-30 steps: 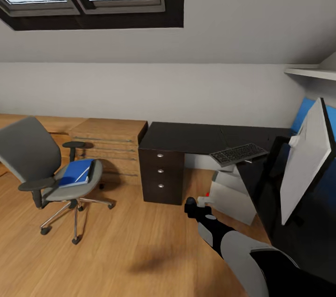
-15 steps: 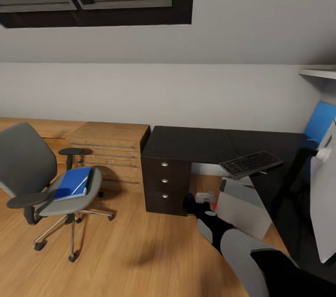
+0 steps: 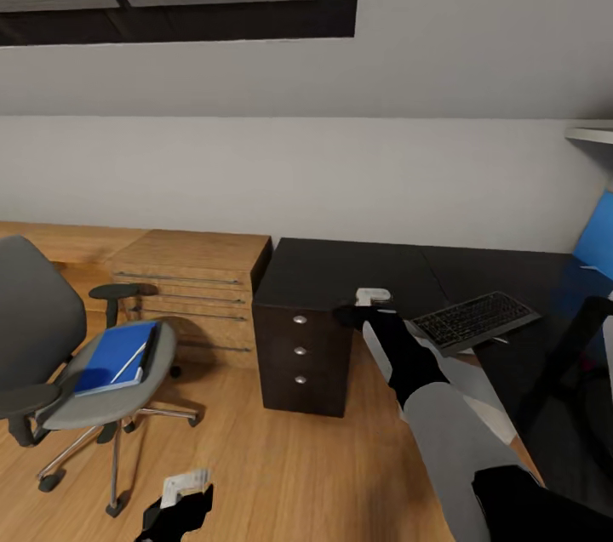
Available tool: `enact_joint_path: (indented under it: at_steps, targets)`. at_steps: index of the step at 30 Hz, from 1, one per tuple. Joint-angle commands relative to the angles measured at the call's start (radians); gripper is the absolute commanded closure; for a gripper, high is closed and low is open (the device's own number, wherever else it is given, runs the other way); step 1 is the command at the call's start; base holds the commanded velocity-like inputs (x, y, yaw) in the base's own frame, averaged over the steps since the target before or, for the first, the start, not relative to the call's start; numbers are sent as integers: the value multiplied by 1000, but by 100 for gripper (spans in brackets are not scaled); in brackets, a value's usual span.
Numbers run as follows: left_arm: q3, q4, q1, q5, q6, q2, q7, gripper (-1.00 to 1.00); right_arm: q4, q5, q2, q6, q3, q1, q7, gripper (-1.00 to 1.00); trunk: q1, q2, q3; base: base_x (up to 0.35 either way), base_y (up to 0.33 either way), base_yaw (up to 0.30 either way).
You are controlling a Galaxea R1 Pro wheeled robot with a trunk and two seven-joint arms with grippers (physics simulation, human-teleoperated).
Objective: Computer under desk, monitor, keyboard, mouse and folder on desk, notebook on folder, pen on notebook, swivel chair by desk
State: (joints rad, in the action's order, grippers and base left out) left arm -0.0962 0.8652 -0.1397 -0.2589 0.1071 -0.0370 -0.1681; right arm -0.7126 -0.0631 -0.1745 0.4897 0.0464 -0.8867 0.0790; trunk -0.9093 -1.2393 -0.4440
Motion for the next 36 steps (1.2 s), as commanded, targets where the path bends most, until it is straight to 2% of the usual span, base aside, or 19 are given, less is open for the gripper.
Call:
enact_joint_path:
  at_steps: [1, 3, 4, 5, 6, 8, 10, 13, 36]
  targets:
    - [-7, 59, 0, -12, 76, -1, -11, -100, -4, -17, 0, 13, 13, 0, 9, 100, -1, -1, -1, 323, 0, 0]
    - [-10, 243, 0, -44, 312, 2, -15, -100, 10, -58, 0, 30, 83, 0, 10, 100, -1, -1, -1, 323, 0, 0]
    - [-11, 354, 0, -83, 411, 1, -17, -100, 21, -89, 0, 36, 143, 0, 11, 100, -1, -1, -1, 323, 0, 0]
    - [-11, 391, 0, -100, 434, 1, -18, -100, 24, -101, 0, 38, 163, 0, 12, 100, -1, -1, -1, 323, 0, 0]
    - [-8, 524, 0, -166, 507, -6, -23, -100, 33, -177, 0, 43, 233, 0, 20, 100, -1, -1, -1, 323, 0, 0]
    - [-4, 527, -1, -174, 510, -11, -24, -100, 34, -239, 0, 42, 241, 1, 22, 100, -1, -1, -1, 323, 0, 0]
    - [5, 528, -1, -176, 512, -29, -24, -100, 31, -290, 0, 40, 263, 16, 23, 100, -1, -1, -1, 323, 0, 0]
    - [11, 532, 0, -177, 512, -43, -24, -100, 28, -317, 0, 38, 279, 27, 24, 100, -1, -1, -1, 323, 0, 17]
    - [12, 532, 0, -177, 513, -47, -24, -100, 30, -322, 0, 35, 284, 31, 25, 100, -1, -1, -1, 323, 0, 259]
